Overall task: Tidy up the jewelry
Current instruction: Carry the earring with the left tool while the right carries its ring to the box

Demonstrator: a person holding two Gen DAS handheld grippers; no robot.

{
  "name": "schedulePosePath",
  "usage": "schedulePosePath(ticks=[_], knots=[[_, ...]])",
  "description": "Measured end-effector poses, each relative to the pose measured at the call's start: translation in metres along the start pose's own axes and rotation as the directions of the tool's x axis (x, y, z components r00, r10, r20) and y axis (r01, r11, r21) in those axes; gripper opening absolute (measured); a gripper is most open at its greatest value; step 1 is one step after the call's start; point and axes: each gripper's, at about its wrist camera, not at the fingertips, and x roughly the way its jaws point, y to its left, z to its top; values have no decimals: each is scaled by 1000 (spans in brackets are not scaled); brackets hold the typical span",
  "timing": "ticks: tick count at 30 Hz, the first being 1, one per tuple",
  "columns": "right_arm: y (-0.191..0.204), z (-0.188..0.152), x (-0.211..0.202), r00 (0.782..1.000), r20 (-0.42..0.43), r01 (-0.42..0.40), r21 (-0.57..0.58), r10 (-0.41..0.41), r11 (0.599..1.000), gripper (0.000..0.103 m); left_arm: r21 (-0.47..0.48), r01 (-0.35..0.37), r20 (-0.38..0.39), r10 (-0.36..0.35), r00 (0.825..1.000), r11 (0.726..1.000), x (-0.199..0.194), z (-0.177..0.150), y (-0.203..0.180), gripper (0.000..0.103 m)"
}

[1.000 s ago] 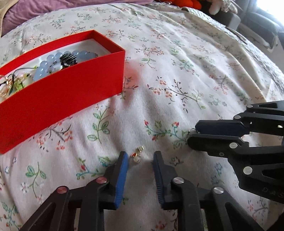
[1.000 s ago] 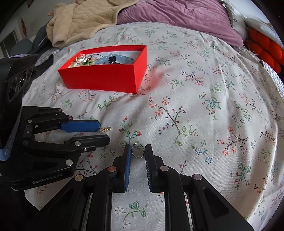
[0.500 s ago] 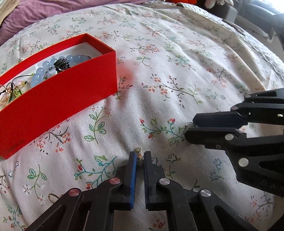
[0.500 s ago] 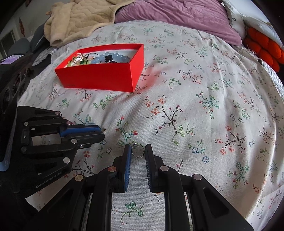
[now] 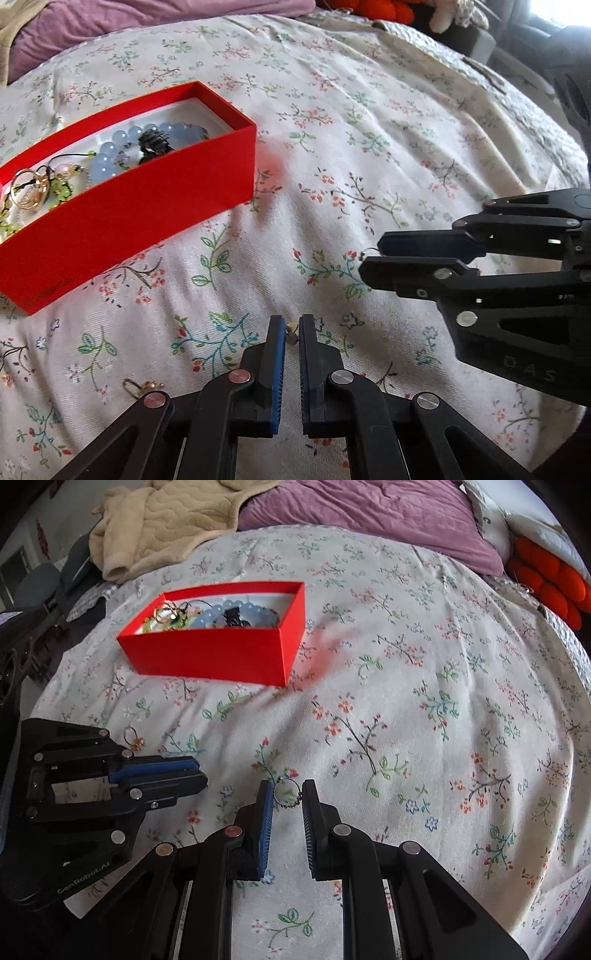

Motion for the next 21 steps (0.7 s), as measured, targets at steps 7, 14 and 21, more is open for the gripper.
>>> schedulePosePath(ticks=[7, 14, 21], knots=[[5, 17, -8, 1000, 25, -17, 17, 17, 1000, 17, -57, 9, 35, -7, 999, 998, -18, 9, 14, 1], [13, 40, -20, 998, 59, -26, 22, 24, 999, 17, -115, -12, 84, 22, 996, 993, -39, 25, 34, 1], [16, 65, -27, 995, 87, -52, 48, 48, 998, 17, -187, -17, 125, 41, 991, 982, -54, 39, 56, 1]])
